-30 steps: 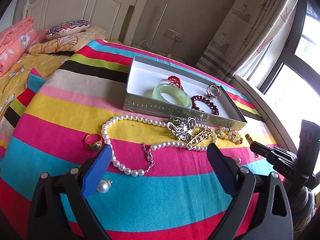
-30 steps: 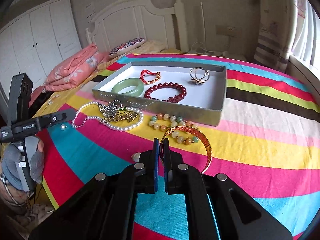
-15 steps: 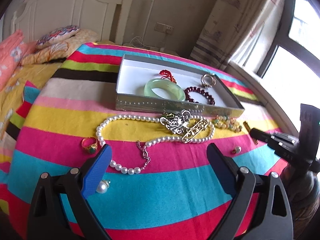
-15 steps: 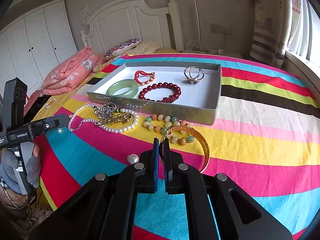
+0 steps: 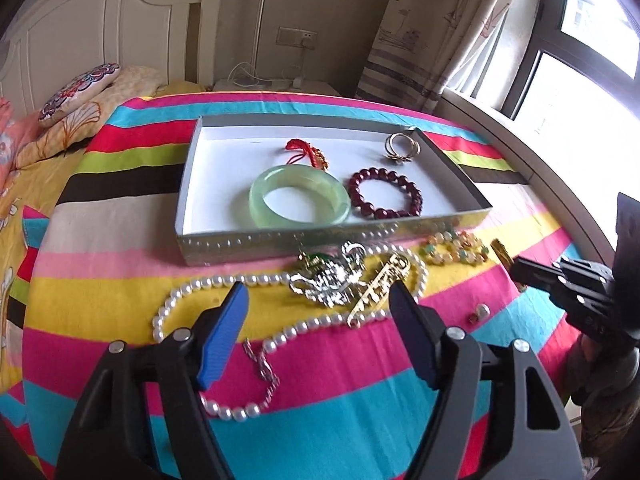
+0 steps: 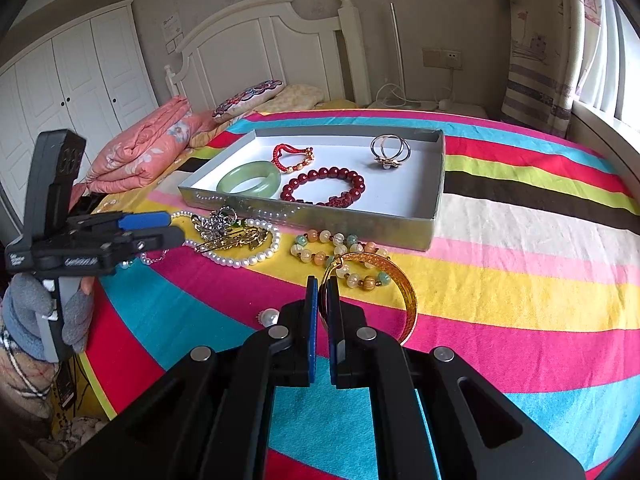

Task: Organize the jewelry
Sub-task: 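Grasp the silver brooch with the left tool while the right tool grasps the gold bangle, then drop the silver brooch into the box with the left tool while the right tool drops the bangle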

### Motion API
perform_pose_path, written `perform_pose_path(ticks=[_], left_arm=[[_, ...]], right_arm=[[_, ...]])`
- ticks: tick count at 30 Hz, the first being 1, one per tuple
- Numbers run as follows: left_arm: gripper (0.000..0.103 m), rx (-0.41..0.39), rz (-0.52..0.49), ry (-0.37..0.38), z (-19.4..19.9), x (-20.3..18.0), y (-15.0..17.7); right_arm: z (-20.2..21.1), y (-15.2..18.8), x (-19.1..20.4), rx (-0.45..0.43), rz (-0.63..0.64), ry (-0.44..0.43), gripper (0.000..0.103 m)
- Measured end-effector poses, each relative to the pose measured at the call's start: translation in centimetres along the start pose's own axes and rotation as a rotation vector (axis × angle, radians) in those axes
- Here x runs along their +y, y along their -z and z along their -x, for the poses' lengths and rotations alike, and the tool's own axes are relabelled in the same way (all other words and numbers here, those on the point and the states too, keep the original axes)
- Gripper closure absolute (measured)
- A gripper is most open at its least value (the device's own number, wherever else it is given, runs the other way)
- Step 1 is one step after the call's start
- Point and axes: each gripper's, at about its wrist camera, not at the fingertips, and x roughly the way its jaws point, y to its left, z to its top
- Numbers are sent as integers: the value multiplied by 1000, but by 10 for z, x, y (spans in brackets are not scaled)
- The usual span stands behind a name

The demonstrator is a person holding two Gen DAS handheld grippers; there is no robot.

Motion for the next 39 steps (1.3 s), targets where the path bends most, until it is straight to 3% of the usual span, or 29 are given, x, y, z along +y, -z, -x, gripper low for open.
perform_pose_path(ticks=[6, 10, 11, 16, 18, 19, 27, 39], left_arm=[[33, 39, -41, 16, -19, -3, -13], [51, 69, -105, -18, -36, -18, -15], [52, 60, -120, -20, -36, -21, -15], [88, 19, -196, -59, -31, -35, -8], [91, 3, -214, -59, -27, -39, -5], [97, -7, -220, -63, -25, -40, -4], [98, -70, -151, -8, -6, -31, -5], [98, -98, 49, 278, 24, -2, -5]], right_arm=[[0, 0, -1, 1, -2, -4, 99], [0, 0, 0, 2, -3, -4, 99], [0, 0, 0, 2, -2, -4, 99], [0, -1, -1, -1, -2, -3, 99], [0, -1, -1, -5, -3, -4, 99], [0, -1, -1, -6, -4, -4, 99], [2, 0, -1, -14, -9, -8, 99], [8, -1, -5, -41, -19, -41, 99]])
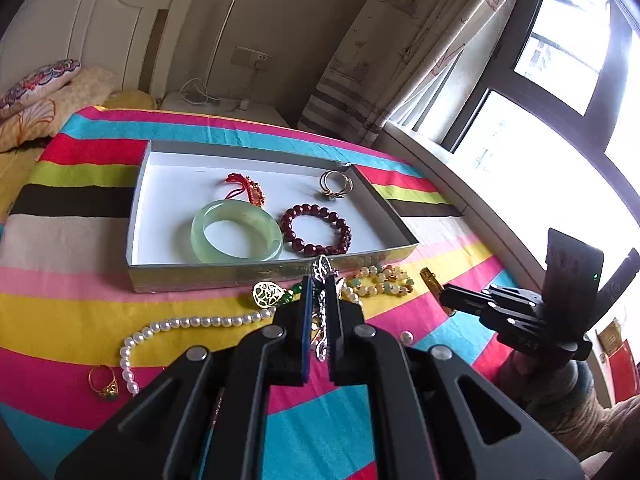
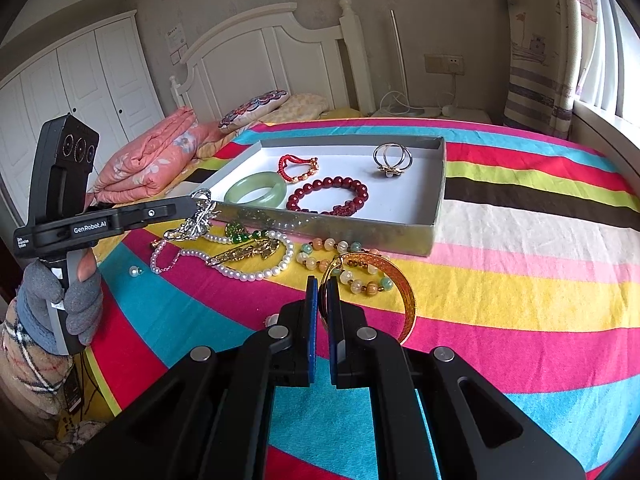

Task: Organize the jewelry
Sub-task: 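Drop the silver brooch into the box with the left tool while the right tool drops the bangle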

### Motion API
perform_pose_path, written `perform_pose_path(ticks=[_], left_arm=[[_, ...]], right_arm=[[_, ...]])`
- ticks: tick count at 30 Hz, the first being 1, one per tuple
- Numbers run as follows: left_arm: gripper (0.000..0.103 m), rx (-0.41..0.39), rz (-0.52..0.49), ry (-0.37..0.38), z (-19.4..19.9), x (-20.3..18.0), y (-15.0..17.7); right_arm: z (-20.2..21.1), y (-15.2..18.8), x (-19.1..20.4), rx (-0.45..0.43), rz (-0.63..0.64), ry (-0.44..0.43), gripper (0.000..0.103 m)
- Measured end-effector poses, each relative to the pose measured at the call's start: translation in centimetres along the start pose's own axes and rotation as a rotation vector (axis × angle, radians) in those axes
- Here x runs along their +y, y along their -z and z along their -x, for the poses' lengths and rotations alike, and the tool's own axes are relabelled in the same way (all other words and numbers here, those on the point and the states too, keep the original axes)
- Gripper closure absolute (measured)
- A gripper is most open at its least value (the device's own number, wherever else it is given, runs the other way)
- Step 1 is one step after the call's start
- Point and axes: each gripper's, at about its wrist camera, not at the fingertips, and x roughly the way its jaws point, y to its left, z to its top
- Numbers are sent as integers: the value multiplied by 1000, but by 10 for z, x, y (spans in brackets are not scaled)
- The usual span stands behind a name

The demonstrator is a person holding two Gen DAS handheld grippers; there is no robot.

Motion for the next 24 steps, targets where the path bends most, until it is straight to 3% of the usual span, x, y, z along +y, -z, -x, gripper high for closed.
perform_pose_path(ticks=[3, 8, 24], left_arm=[[98, -7, 32, 31, 5, 5, -3], [98, -11, 13, 2, 7, 3, -9], [98, -43, -82, -214, -15, -5, -72]], right_arm=[[3, -2, -2, -9, -11, -21, 99], [4, -5, -2, -9, -8, -37, 99], [-17, -58, 2, -16, 82, 6, 99]])
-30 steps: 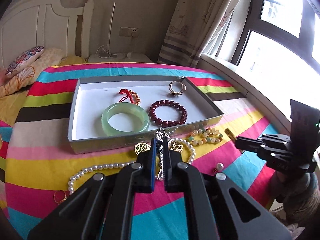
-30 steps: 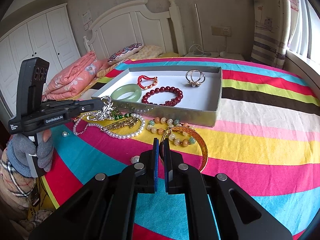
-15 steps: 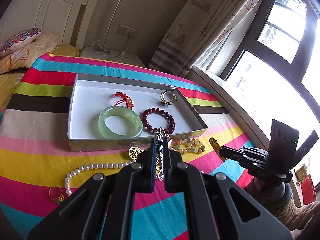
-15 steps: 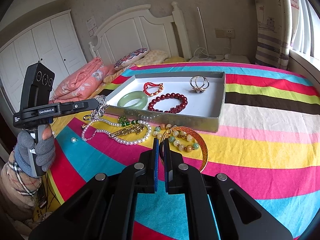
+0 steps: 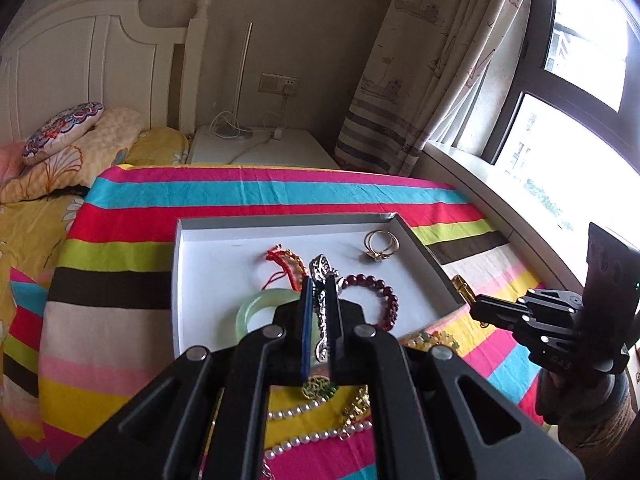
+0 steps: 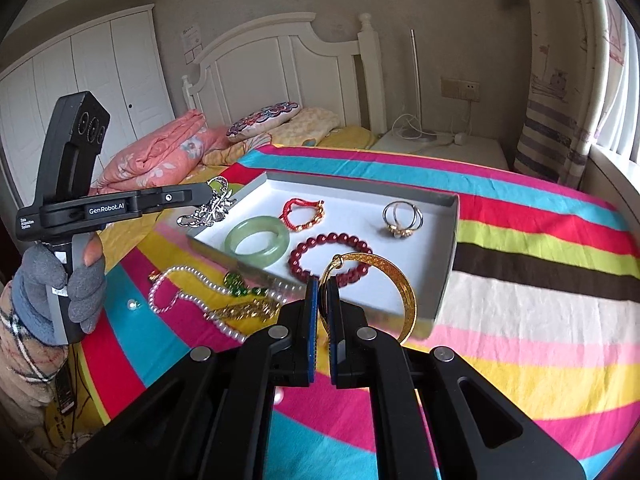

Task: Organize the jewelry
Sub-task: 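Drop the silver brooch into the box with the left tool while the right tool drops the bangle, then withdraw both tools from the box toward the remaining jewelry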

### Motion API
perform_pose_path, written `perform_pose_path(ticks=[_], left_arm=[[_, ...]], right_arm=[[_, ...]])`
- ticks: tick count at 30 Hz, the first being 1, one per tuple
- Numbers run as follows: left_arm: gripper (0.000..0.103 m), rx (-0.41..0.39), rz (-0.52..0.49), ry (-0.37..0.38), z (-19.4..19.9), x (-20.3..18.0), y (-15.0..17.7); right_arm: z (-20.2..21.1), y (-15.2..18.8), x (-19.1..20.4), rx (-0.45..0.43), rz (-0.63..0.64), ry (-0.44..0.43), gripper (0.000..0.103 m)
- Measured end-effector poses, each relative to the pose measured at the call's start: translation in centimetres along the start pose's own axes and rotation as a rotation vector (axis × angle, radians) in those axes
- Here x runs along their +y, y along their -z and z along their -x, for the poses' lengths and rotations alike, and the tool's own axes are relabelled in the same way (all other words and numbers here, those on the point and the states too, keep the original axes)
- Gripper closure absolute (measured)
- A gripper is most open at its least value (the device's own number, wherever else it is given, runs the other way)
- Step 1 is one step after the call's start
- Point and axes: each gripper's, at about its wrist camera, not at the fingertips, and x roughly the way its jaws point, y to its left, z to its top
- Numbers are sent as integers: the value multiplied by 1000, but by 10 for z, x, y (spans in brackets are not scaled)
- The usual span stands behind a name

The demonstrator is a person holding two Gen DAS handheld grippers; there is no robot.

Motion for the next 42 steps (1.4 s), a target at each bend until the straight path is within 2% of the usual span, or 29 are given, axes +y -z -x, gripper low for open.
perform_pose_path(ticks=[10, 13, 18, 36, 38, 40, 42], left_arm=[[98, 63, -52, -198, -47, 17, -27], [98, 87, -72, -274, -60, 25, -29], [98, 117, -103, -355, -79, 35, -31], [96, 137, -93, -389, -99, 43, -31], [88, 135, -79, -390, -97, 44, -31], [66, 122, -74, -401, -96, 46, -32], [60, 110, -67, -402, -92, 46, -32]], right_arm=[[-36, -24, -7, 48, 28, 22, 99], [-50, -26, -16, 74, 8, 24, 99], [-66, -27, -29, 96, -27, 44, 99], [-90, -35, -47, 123, -85, 77, 98], [-90, -35, -49, 119, -97, 76, 98], [-89, -36, -50, 108, -108, 72, 96], [-87, -37, -52, 102, -124, 63, 94]])
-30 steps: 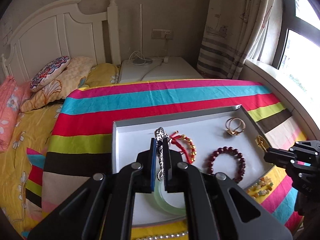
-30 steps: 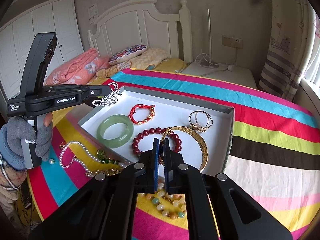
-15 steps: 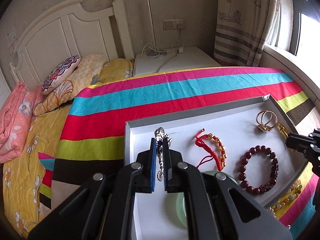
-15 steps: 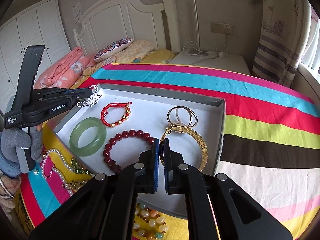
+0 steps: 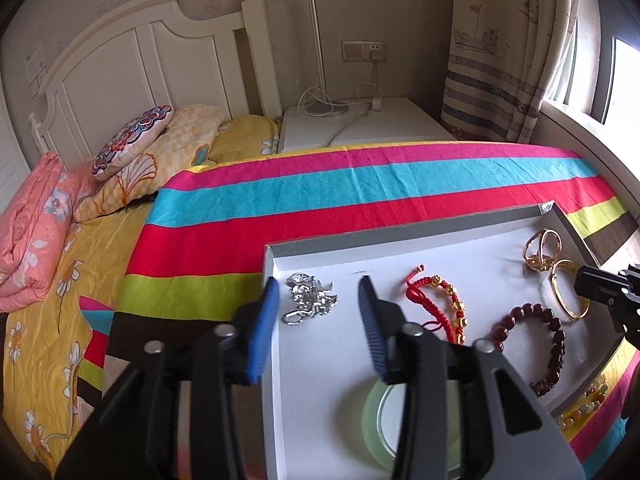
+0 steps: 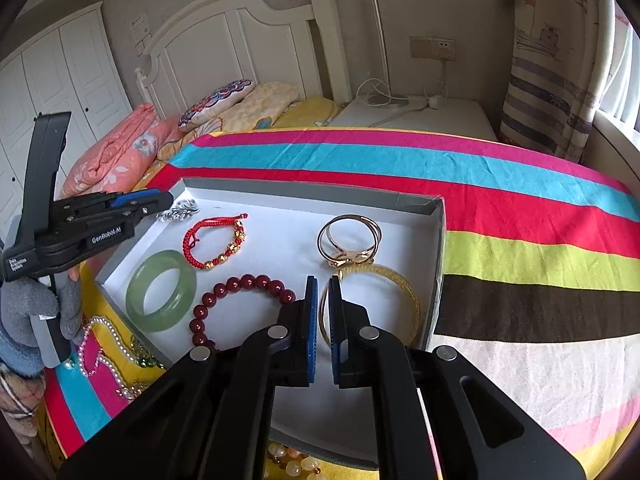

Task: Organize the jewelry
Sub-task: 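Withdraw both tools from the box toward the remaining jewelry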

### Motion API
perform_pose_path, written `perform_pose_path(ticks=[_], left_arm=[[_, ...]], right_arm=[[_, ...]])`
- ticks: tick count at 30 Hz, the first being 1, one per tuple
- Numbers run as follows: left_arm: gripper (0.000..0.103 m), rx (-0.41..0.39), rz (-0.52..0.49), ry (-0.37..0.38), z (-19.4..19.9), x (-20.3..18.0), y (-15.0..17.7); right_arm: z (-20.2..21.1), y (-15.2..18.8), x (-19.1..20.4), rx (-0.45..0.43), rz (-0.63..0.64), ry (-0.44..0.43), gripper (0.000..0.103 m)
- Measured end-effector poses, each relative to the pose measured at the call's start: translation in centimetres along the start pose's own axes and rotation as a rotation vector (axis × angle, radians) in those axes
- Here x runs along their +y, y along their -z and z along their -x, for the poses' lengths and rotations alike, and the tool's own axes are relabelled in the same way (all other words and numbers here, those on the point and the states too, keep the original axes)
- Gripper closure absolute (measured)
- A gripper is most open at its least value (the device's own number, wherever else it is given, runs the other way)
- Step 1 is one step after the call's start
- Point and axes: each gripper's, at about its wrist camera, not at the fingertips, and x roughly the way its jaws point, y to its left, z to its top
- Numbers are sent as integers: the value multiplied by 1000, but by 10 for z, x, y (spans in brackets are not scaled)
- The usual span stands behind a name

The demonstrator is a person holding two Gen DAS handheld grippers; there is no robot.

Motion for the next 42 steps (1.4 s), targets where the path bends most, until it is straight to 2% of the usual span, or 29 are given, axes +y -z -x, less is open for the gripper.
perform_pose_path(ticks=[2, 3, 4, 5, 6, 7, 10, 13, 18, 21, 26, 29, 32, 35, 39, 42], left_arm=[[57, 0, 0, 2, 2, 1, 0], [49, -3, 0, 0, 3, 0, 0], [40, -11, 1, -4, 5, 1, 0], [36, -23, 4, -8, 9, 1, 1], [30, -34, 8, -9, 14, 0, 2], [26, -42, 12, -7, 18, 1, 2], [15, -75, 39, 1, 40, 5, 9], [10, -109, 67, 19, 67, 10, 27], [7, -119, 143, 60, 108, 24, 77], [6, -114, 217, 85, 128, 36, 122], [5, -91, 293, 110, 132, 61, 164], [6, -86, 383, 175, 128, 78, 172], [6, -95, 405, 212, 126, 84, 174], [6, -117, 377, 242, 130, 81, 174], [6, -99, 365, 259, 125, 77, 169], [6, -96, 368, 269, 123, 78, 168]], right_arm=[[3, -1, 0, -6, -6, -2, 90], [5, -1, 0, -11, -9, -7, 84], [7, -2, 0, -16, -12, -13, 72], [9, -3, 0, -21, -15, -17, 64], [13, -3, 1, -32, -18, -22, 47], [18, -3, 2, -43, -18, -26, 42], [34, -3, 10, -70, 6, -31, 42], [53, 3, 16, -94, 14, -47, 42], [71, 28, 24, -86, 29, -63, 40], [74, 45, 31, -60, 39, -77, 40], [68, 68, 59, -11, 131, -94, 42], [65, 74, 77, 15, 155, -115, 46], [71, 83, 86, 3, 203, -70, 48], [73, 90, 70, 21, 188, -31, 48], [72, 93, 33, 37, 96, 21, 48], [71, 90, 23, 43, 89, 38, 48]])
